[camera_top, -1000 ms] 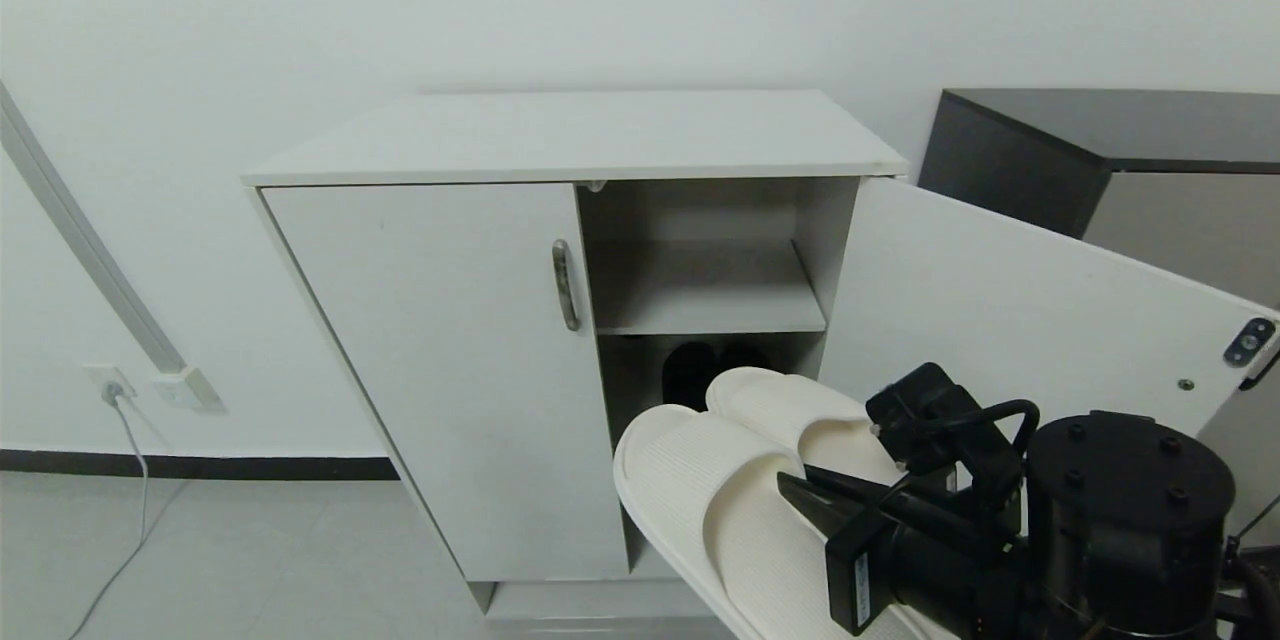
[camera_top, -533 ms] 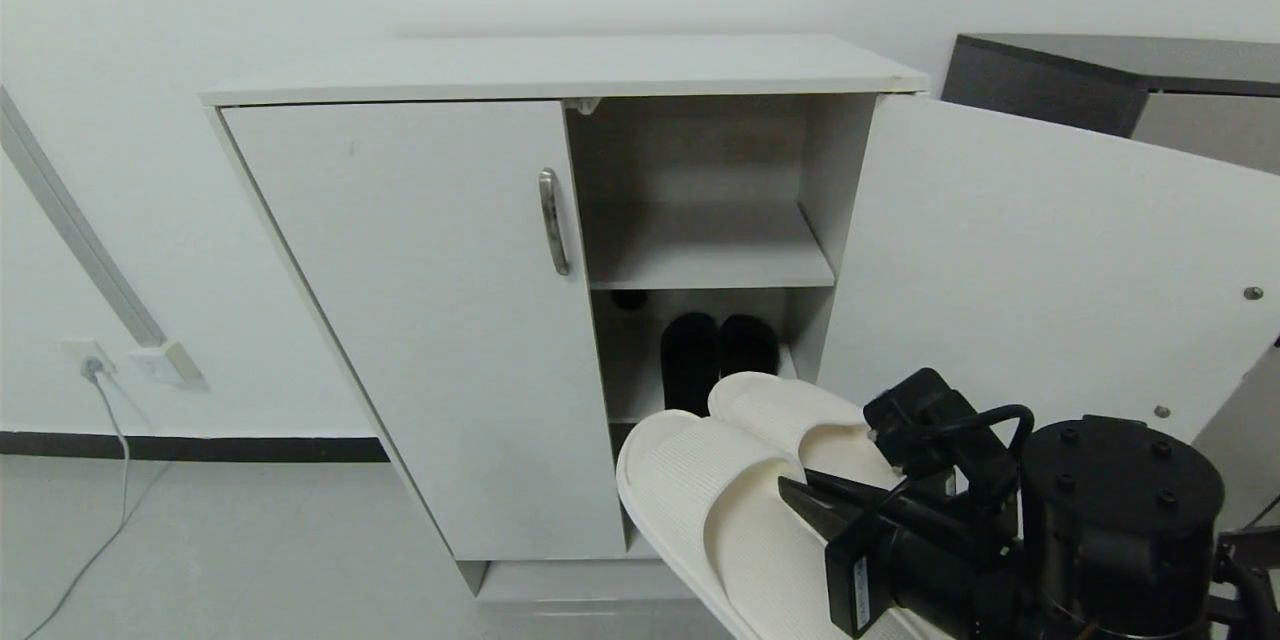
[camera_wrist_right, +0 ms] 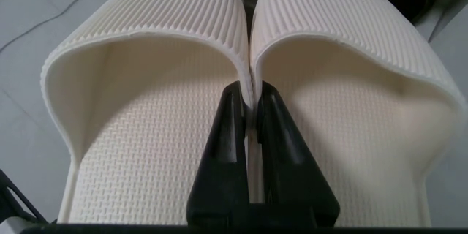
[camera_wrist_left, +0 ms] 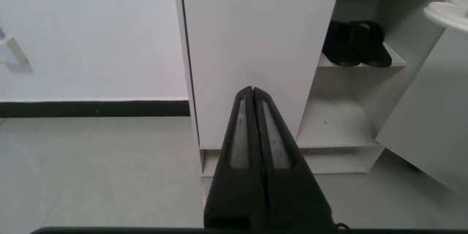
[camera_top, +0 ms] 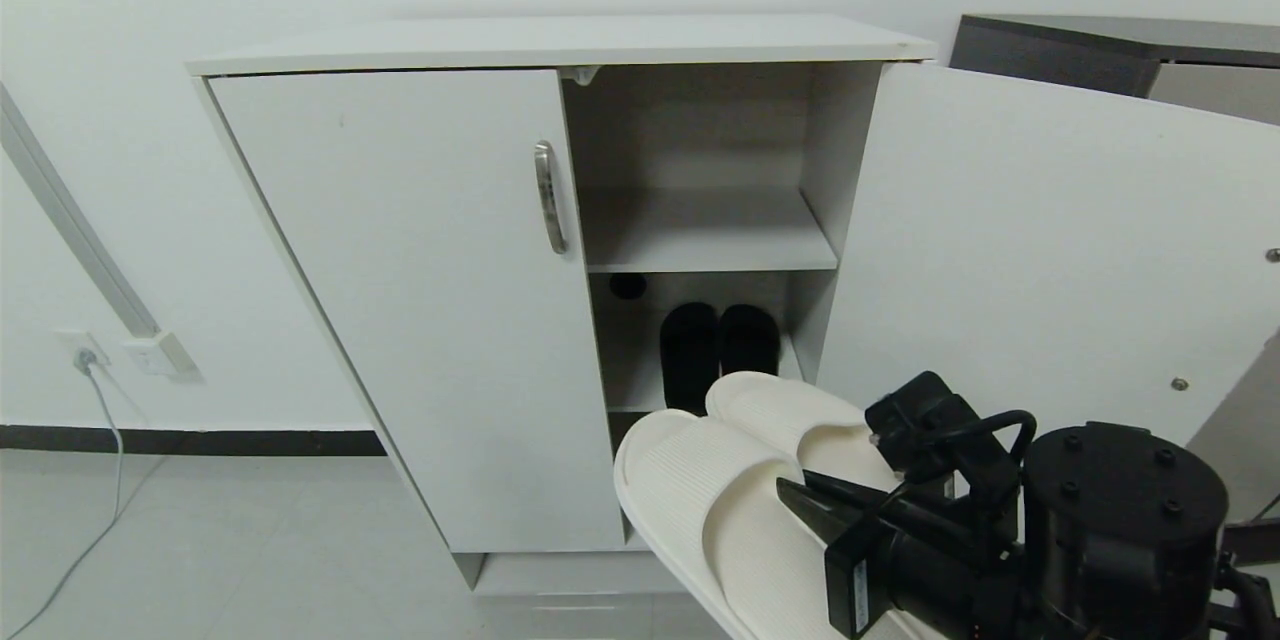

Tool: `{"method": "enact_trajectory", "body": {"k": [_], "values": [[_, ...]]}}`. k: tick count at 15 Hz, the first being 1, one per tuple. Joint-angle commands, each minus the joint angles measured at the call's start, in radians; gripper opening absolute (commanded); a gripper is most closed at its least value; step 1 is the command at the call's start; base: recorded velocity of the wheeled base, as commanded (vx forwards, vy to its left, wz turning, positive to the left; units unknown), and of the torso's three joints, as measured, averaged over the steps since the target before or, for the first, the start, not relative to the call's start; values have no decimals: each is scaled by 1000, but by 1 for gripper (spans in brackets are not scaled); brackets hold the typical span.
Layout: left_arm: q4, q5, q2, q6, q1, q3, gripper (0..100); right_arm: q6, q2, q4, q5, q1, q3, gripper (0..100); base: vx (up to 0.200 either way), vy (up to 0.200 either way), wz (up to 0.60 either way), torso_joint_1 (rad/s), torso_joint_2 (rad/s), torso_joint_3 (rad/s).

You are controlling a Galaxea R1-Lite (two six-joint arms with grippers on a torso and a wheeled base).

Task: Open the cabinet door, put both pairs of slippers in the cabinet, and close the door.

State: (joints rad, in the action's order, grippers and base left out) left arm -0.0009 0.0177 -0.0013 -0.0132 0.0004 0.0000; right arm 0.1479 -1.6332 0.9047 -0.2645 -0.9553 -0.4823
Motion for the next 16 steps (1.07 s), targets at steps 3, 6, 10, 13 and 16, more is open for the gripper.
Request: {"method": "enact_trajectory", "body": {"k": [3,6,10,13,16], "values": [[1,1,1,-1,1,0,0,-31,-19,33,-2,0,10,0,0,0,0,0,0,0],[1,1,1,-1,1,0,0,-40,-77,57,-47,-6,-27,0,0,0,0,0,0,0],[1,-1,1,2,1,0,0,21,-152,-115,-249,-56,-251,0,0,0,0,0,0,0],[1,-1,1,2,0,0,0,168,-151,-461,-369,-57,-496,0,0,0,0,0,0,0],[1,-1,1,2,0,0,0,229,-149,-679,-435,-56,-668,0,0,0,0,0,0,0]]}}
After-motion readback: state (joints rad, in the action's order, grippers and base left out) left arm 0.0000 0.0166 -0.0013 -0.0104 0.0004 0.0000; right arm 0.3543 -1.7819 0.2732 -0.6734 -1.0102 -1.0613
